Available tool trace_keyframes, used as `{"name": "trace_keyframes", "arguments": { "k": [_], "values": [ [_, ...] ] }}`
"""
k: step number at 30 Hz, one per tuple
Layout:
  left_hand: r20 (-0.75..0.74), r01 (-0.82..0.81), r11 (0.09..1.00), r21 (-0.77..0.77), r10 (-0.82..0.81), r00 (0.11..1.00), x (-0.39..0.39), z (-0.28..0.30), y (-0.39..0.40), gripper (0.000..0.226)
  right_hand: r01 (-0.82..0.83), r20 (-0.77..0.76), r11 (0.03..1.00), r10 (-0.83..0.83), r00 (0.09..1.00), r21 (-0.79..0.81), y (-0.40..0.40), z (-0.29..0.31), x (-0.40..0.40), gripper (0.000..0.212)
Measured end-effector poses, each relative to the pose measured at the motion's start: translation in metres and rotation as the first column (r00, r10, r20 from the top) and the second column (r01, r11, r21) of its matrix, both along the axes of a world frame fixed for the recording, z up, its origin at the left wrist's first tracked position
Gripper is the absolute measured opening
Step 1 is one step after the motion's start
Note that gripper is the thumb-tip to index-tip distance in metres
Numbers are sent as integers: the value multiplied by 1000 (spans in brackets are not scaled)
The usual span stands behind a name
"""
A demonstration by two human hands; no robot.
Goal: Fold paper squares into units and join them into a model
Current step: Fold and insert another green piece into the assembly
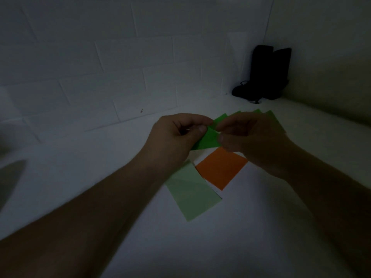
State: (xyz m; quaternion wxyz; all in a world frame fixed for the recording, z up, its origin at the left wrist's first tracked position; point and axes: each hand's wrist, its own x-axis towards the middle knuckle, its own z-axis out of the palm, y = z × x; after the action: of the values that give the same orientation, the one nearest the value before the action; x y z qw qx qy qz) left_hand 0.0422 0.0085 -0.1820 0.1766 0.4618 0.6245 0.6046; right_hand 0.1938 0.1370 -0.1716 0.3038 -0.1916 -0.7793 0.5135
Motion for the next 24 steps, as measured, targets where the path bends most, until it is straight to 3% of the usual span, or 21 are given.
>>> {"name": "trace_keyframes", "arguments": {
  "k": [6,12,19,24],
  "values": [
    [-30,30,1000,3,-30,999,3,0,-1,26,14,13,1000,-15,1000,6,1,1,-1,32],
    [-98,30,996,-85,-38,994,5,0,-3,60,-16,-41,994,11,999,-112,1,2,0,17],
    [4,86,991,-107,-86,996,6,3,-3,68,-142,7,975,145,989,-171,0,-5,-6,25],
    [124,126,986,-113,-112,986,5,4,-2,72,-116,24,980,122,992,-160,3,-5,-3,33]
  ]
}}
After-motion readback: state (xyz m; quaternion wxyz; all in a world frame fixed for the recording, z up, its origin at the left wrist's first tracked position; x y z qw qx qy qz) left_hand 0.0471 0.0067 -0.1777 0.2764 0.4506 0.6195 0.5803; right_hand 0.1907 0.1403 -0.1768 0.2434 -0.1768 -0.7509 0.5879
